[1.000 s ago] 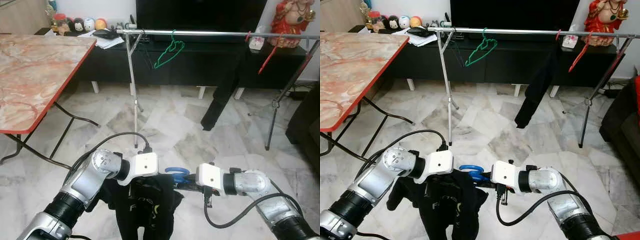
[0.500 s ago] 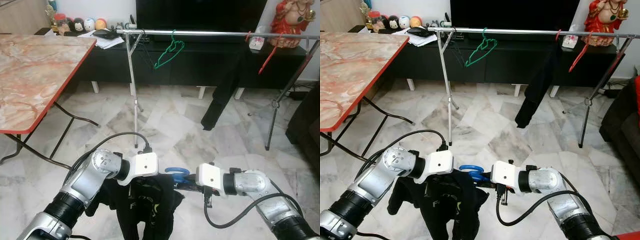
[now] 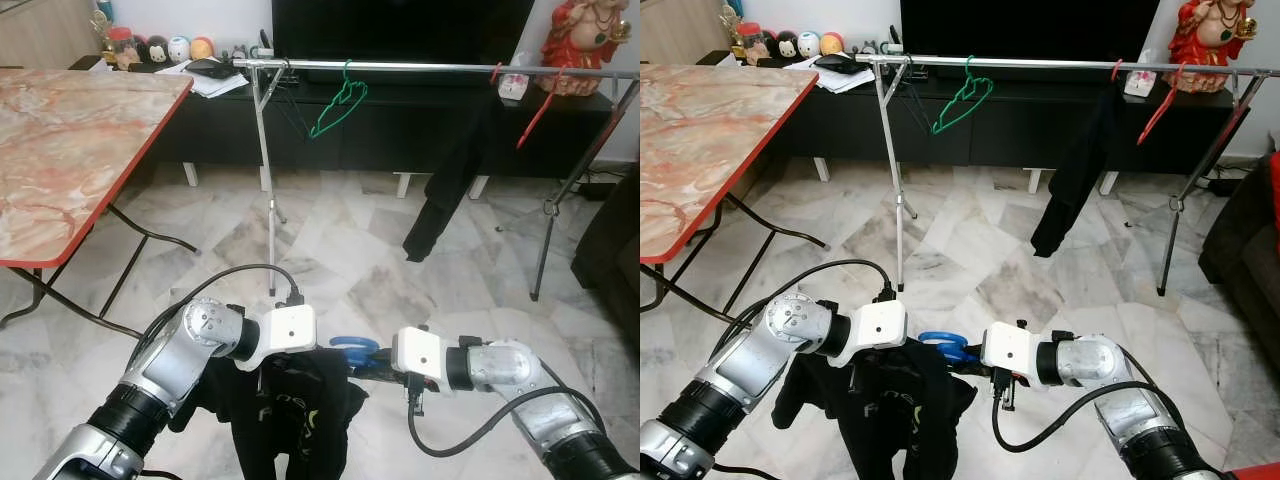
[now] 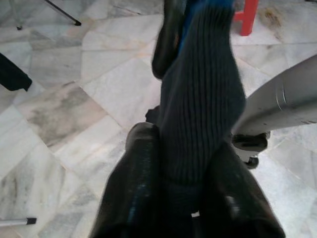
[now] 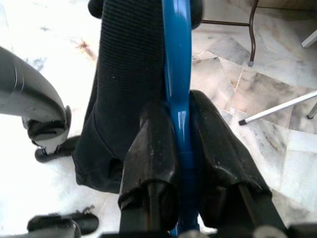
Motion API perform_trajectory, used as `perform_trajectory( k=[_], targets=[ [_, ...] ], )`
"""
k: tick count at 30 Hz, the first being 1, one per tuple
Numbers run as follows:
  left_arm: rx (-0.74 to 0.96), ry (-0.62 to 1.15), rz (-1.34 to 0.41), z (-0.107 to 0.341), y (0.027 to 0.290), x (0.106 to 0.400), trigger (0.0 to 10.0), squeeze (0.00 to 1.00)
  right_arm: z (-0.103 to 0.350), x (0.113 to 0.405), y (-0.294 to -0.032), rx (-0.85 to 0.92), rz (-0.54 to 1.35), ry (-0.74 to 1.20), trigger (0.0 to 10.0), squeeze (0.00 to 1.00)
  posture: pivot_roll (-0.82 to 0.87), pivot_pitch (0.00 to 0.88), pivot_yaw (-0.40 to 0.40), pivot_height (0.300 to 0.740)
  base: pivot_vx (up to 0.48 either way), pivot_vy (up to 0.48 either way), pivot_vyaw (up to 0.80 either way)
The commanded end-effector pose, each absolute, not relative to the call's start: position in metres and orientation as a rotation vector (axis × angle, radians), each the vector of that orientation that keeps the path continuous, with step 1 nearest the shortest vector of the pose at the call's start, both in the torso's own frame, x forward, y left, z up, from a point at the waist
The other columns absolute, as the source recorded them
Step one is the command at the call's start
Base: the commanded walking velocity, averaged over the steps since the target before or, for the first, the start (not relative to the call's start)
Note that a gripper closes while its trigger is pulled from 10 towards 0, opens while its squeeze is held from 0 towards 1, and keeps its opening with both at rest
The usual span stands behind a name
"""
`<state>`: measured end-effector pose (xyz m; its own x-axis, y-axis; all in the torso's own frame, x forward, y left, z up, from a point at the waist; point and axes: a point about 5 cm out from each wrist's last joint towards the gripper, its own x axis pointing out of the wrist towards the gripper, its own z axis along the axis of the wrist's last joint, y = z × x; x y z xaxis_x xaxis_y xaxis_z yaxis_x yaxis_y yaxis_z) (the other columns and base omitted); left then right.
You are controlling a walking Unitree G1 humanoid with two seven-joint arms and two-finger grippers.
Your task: Hang hanger
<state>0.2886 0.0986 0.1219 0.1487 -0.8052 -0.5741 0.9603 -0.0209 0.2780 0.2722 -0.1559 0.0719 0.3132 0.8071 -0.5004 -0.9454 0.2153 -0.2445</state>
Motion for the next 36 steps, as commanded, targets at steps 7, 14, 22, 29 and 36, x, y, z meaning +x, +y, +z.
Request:
perform_trajectory(
  k=[7,14,22,29,36],
  targets=[
    [0.695,0.204,-1.465,0.133,0.092,0.288,10.0,1.0,0.073,0.277,-0.158,-0.545,1.184,0.284,0.0,0.0,-0.06,0.0,-0.06,0.74,0.0,0.0,0.0],
    [0.701,0.207,-1.468,0.134,0.094,0.289,10.0,1.0,0.073,0.278,-0.158,-0.526,1.167,0.278,0.0,0.0,-0.06,0.0,-0.059,0.74,0.0,0.0,0.0],
    [0.705,0.206,-1.46,0.134,0.097,0.29,10.0,1.0,0.069,0.28,-0.16,-0.487,1.107,0.268,0.0,0.0,-0.06,0.0,-0.059,0.74,0.0,0.0,0.0],
    [0.699,0.199,-1.438,0.138,0.099,0.292,10.0,1.0,0.056,0.276,-0.165,-0.451,1.048,0.303,0.0,0.0,-0.06,0.0,-0.054,0.74,0.0,0.0,0.0],
    [0.69,0.196,-1.421,0.138,0.1,0.293,10.0,1.0,0.049,0.274,-0.17,-0.392,0.972,0.309,0.0,0.0,-0.06,0.0,-0.051,0.74,0.0,0.0,0.0]
  ],
)
